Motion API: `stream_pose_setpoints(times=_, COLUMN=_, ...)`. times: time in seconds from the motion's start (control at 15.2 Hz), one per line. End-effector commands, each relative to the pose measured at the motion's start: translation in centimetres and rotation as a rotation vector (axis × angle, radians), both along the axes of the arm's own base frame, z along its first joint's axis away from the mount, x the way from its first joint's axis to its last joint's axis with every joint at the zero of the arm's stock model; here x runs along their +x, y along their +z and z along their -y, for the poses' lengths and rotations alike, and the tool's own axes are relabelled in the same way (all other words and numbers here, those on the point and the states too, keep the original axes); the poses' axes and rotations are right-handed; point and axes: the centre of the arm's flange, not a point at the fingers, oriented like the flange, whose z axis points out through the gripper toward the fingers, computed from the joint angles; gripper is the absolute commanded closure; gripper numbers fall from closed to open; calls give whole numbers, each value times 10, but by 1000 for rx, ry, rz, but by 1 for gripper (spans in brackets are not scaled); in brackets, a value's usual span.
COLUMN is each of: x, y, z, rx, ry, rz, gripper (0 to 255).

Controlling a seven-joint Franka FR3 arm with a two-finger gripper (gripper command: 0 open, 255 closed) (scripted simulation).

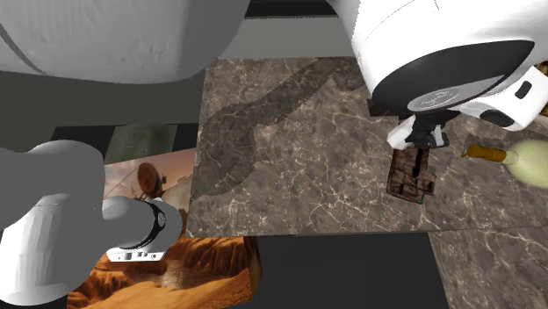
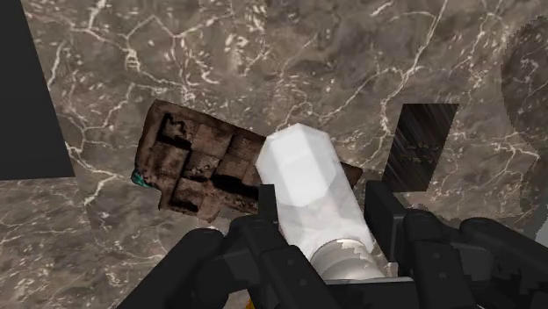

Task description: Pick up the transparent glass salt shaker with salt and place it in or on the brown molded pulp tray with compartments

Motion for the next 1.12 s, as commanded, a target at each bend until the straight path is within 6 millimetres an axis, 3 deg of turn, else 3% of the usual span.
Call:
stream_pose_setpoints(times=0.0, x=26, y=2, z=9, rx=0, ry=1, rz=0, gripper=255)
stream_pose_setpoints(times=0.26, x=78, y=5, z=27, rx=0, ry=1, rz=0, gripper=255)
stream_pose_setpoints(times=1.06, x=78, y=-59, z=27, rx=0, ry=1, rz=0, gripper=255)
